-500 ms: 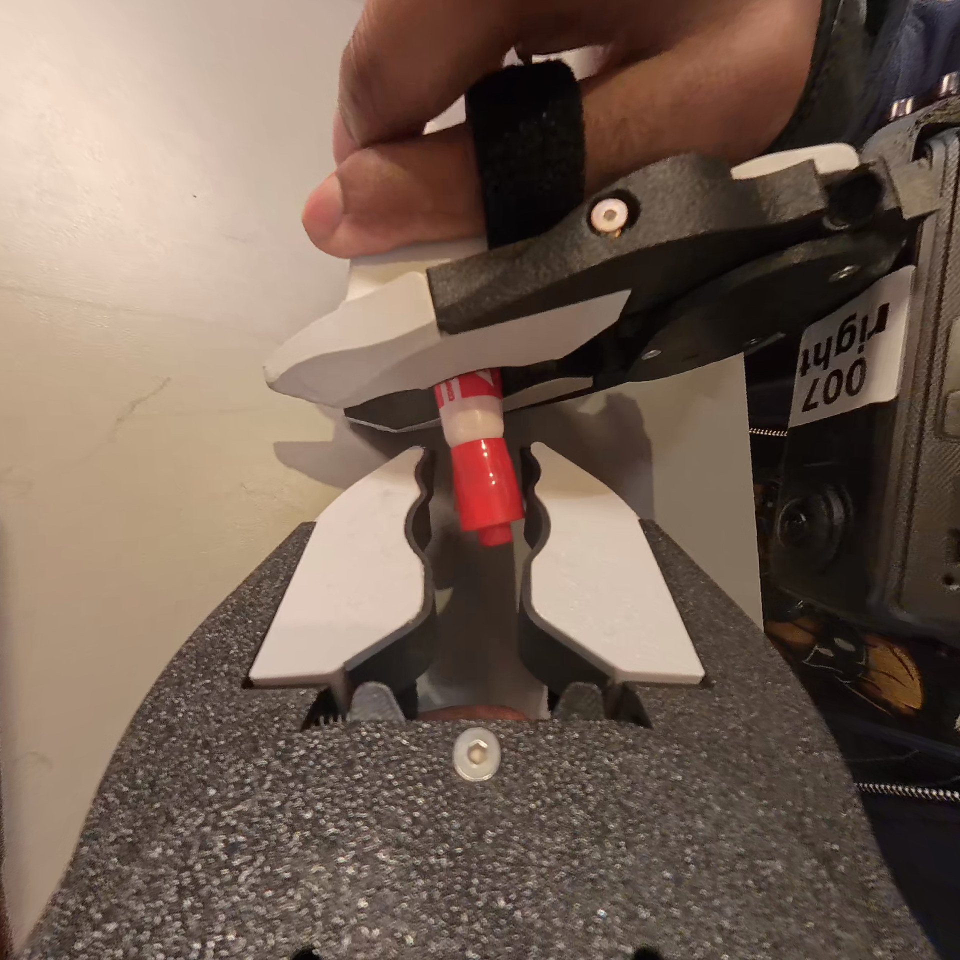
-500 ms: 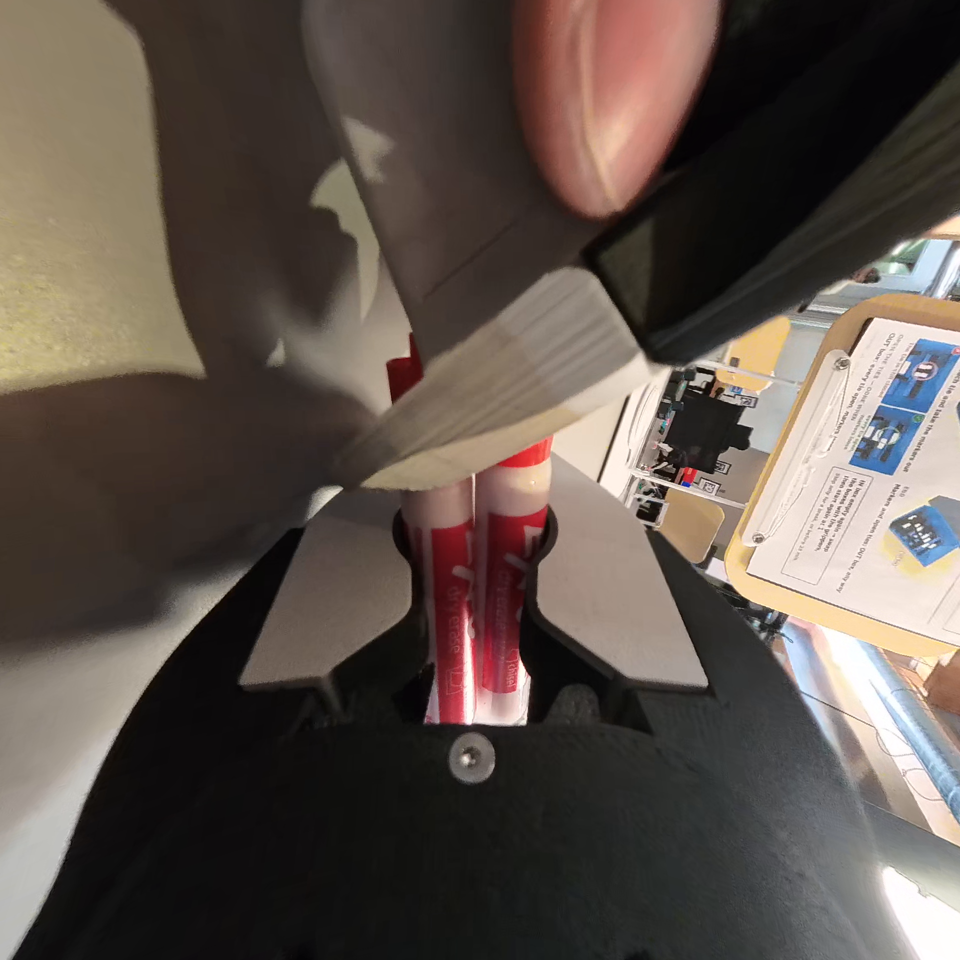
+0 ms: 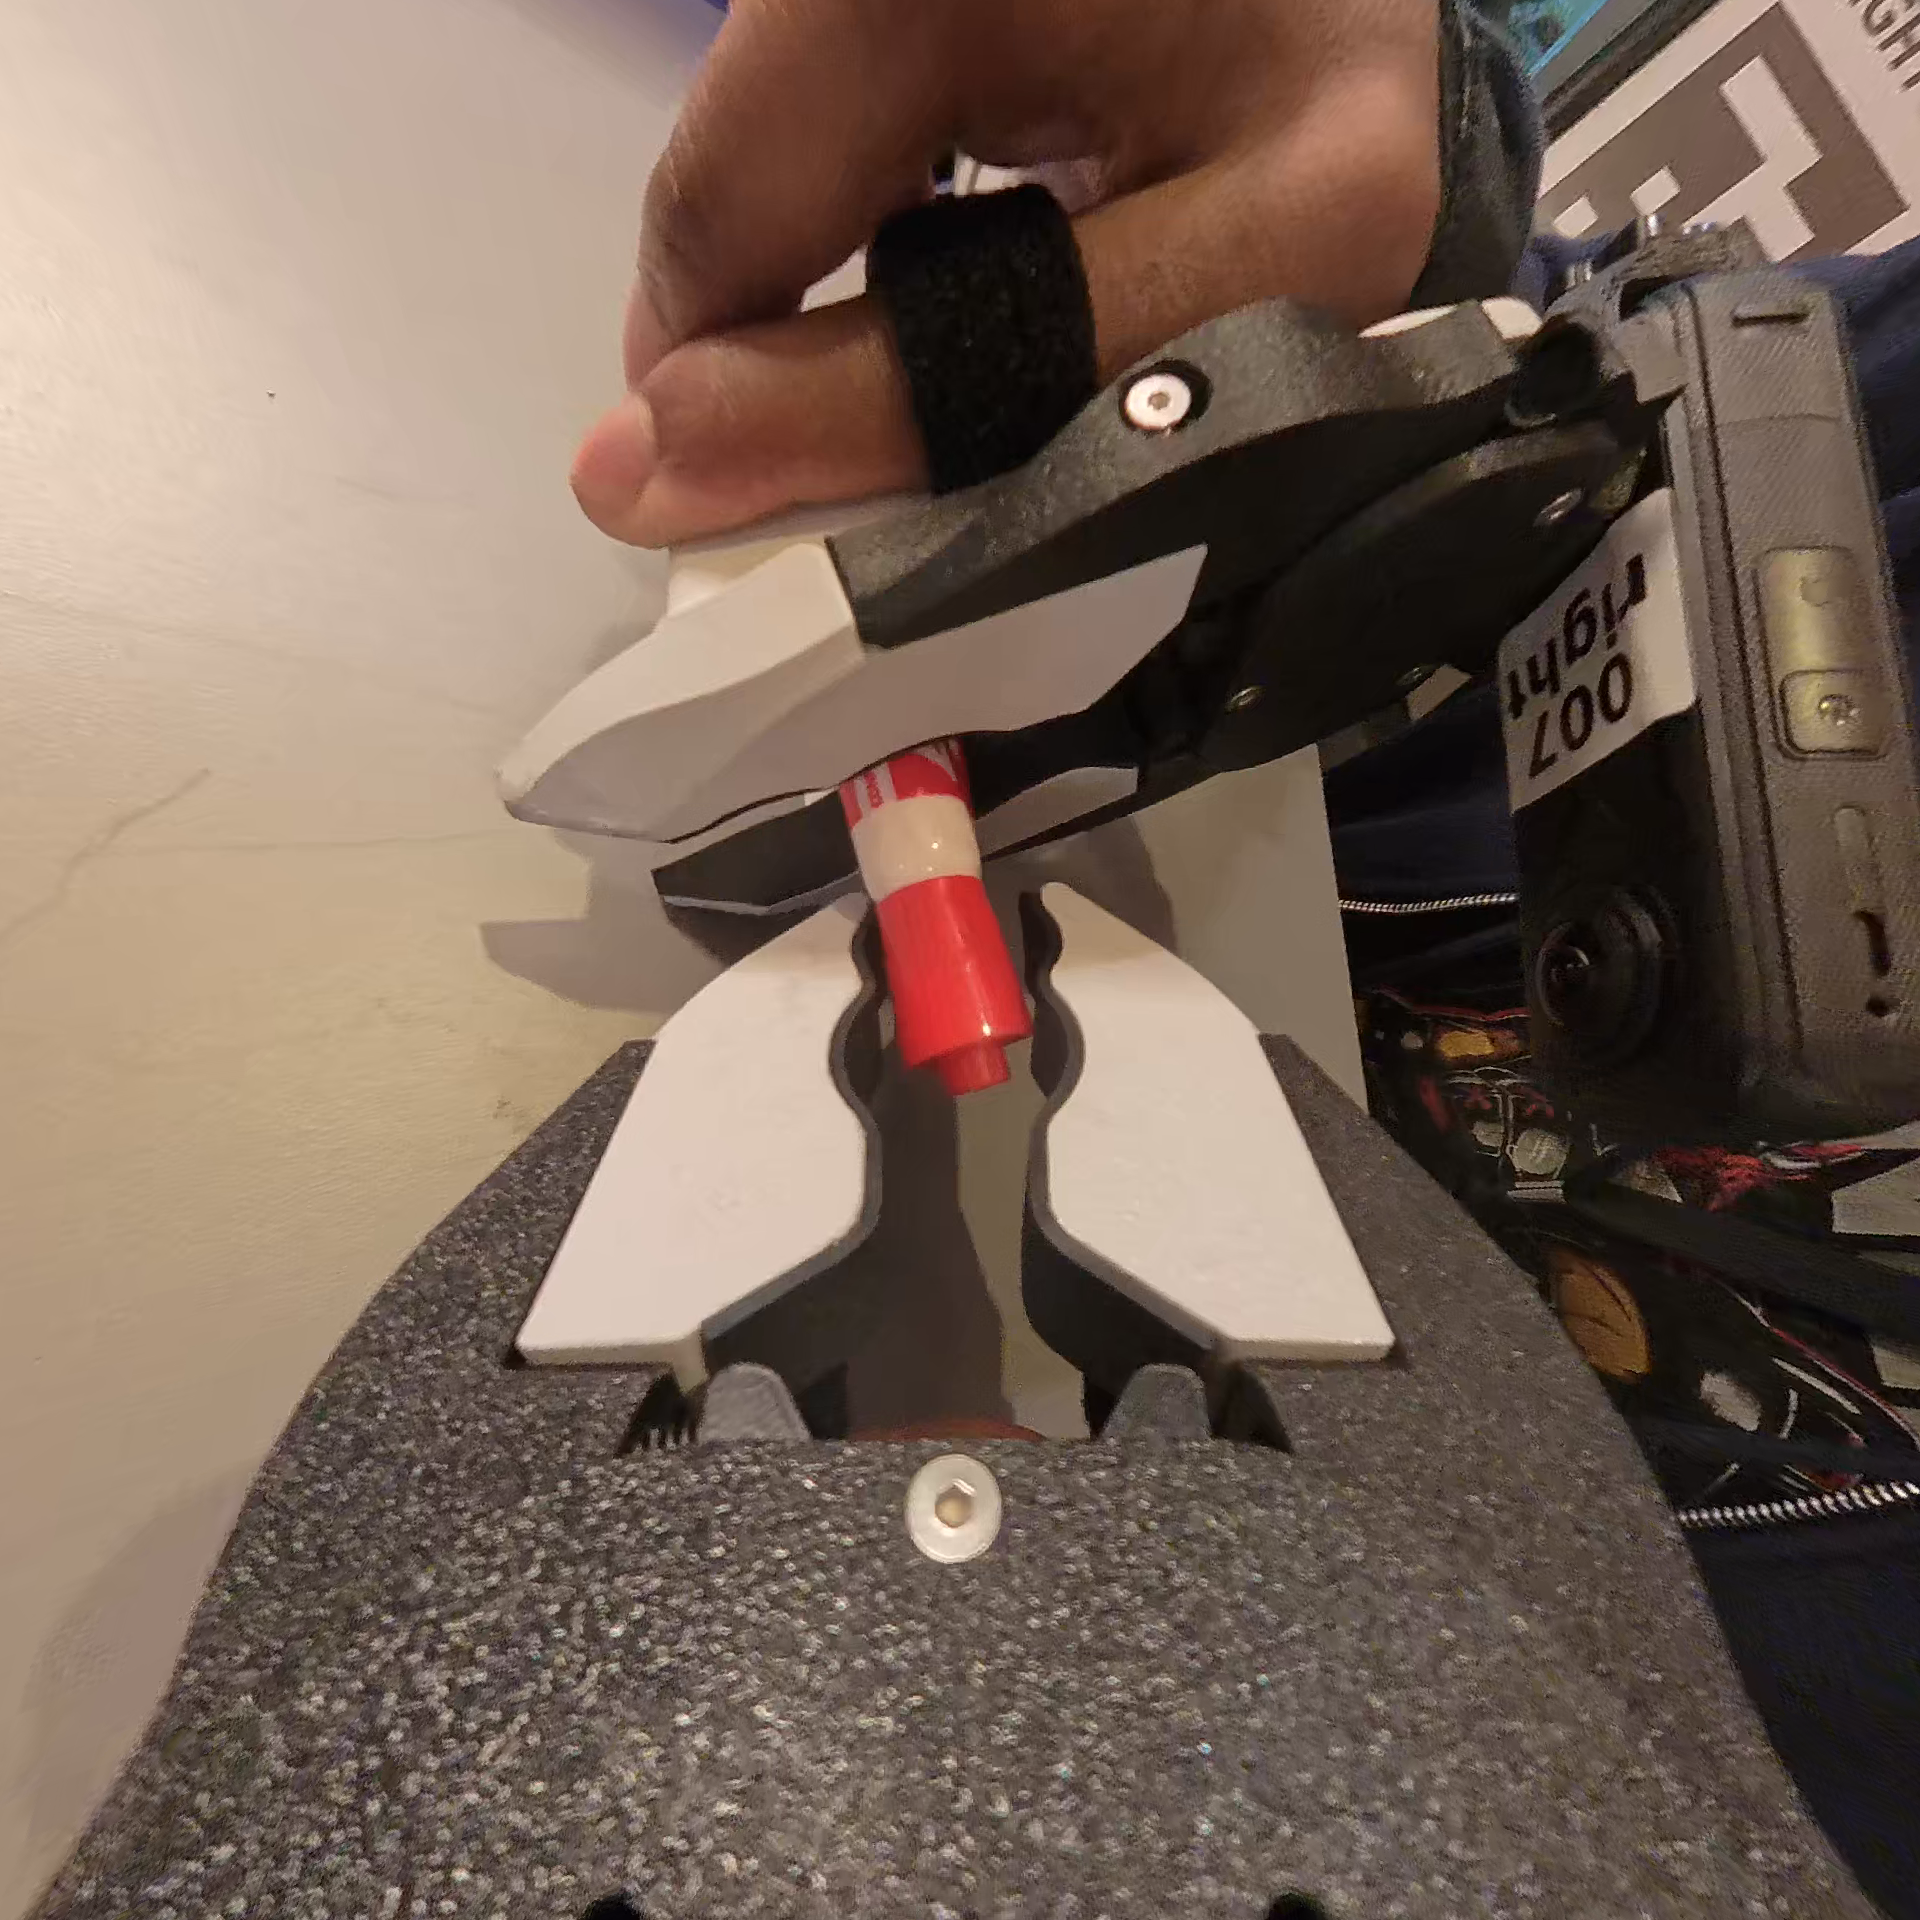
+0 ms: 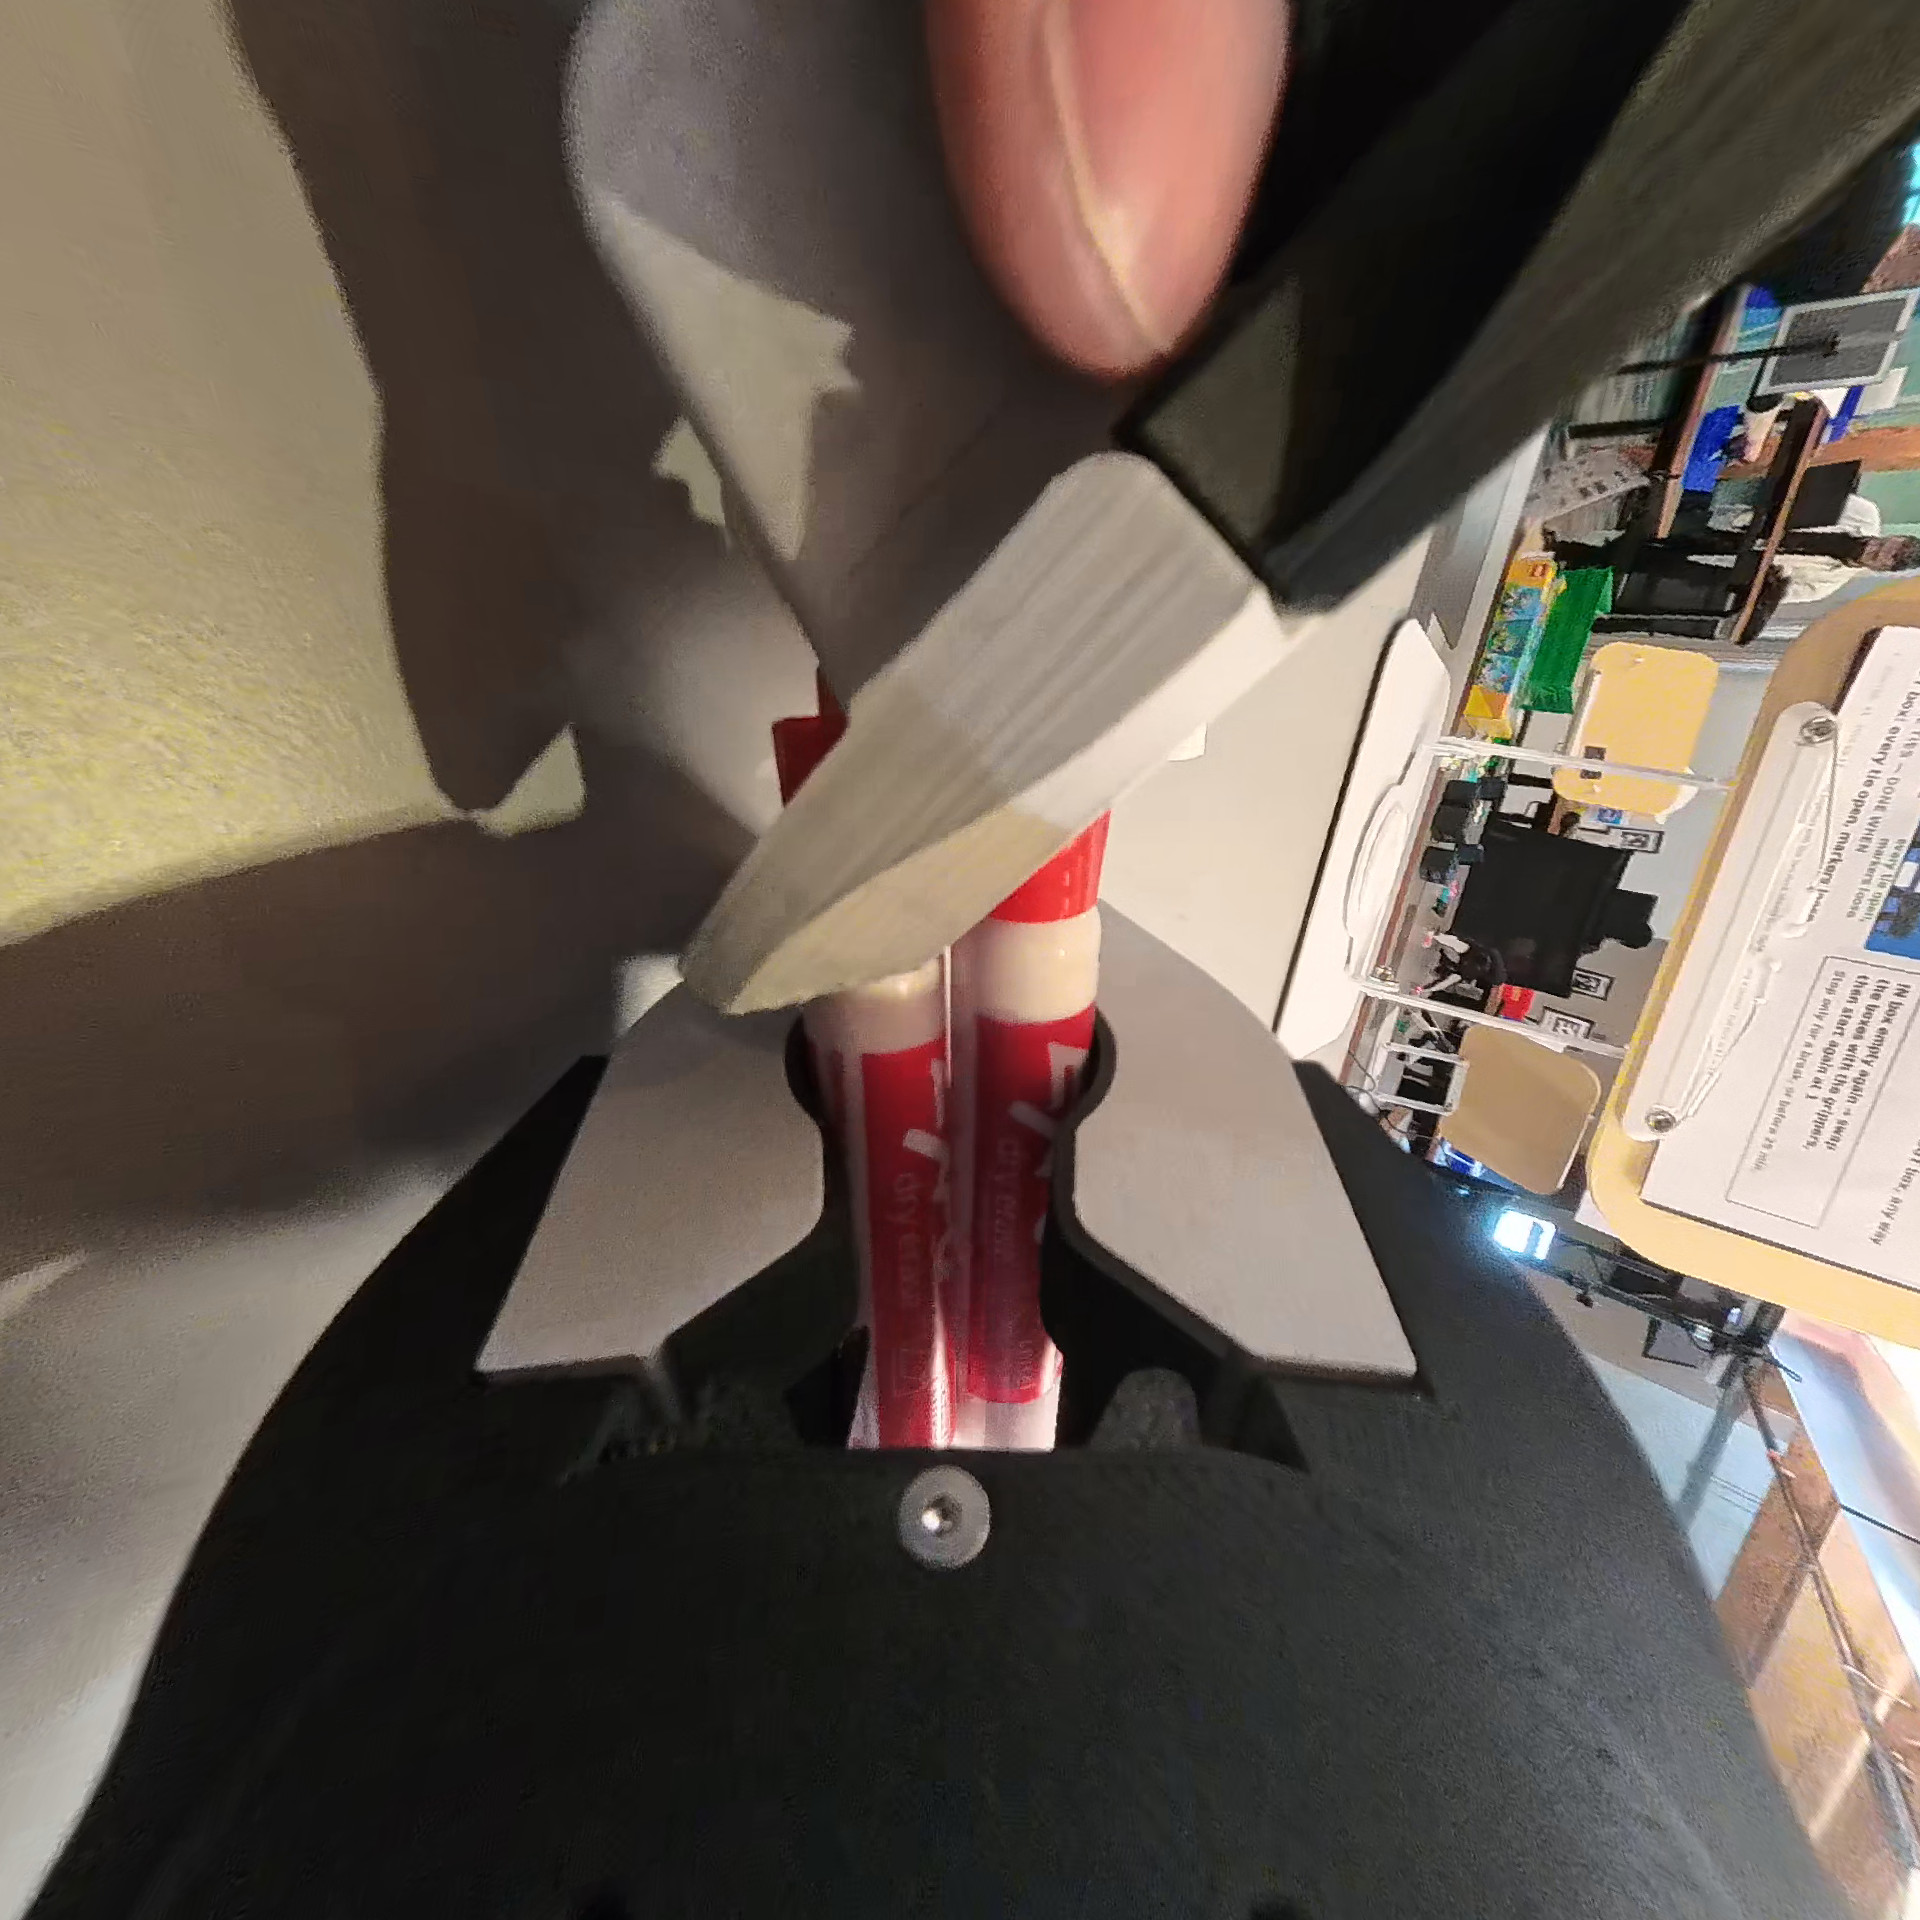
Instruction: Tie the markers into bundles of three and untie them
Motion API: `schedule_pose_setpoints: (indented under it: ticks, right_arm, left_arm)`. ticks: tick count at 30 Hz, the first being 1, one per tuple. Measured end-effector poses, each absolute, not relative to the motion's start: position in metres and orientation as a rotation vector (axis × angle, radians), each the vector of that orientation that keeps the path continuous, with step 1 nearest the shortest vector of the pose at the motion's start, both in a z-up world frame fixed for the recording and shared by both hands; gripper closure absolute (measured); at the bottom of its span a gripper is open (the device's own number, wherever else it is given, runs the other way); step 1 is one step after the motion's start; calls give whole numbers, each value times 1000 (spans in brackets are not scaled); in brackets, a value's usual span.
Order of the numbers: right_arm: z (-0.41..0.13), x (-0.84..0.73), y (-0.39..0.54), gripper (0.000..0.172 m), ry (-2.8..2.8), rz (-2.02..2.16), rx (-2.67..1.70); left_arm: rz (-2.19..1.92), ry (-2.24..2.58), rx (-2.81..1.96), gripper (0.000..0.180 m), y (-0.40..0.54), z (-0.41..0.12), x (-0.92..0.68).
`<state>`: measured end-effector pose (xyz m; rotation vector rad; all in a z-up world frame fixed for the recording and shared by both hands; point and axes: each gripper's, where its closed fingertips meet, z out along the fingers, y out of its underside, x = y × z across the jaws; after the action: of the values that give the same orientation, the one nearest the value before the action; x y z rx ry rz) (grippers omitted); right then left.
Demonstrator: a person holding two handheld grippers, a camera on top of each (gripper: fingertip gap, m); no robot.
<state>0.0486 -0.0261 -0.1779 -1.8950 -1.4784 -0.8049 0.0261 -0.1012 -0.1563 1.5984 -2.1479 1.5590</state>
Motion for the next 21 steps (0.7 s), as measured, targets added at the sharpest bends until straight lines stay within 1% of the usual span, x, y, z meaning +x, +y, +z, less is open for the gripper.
schedule_pose_setpoints:
  ticks: [1,5,15,19,21]
  right_arm:
    - [-178,48,-27,132,-1477,-790,-1897]
    - [-179,47,-28,131,-1465,-739,-1908]
    - [-182,57,-43,131,-1511,-662,-1967]
    - [-183,61,-51,131,-1592,-606,-2015]
    - [-181,61,-51,132,-1625,-584,-2024]
  left_arm:
    - [1571,-2128,1596,157,-101,-156,26]
    - [1621,-2037,1589,159,-101,-154,27]
    - [1713,-1834,1572,158,-106,-149,32]
    - [1727,-1820,1574,153,-106,-147,33]
    - [1734,-1831,1588,146,-102,-147,35]
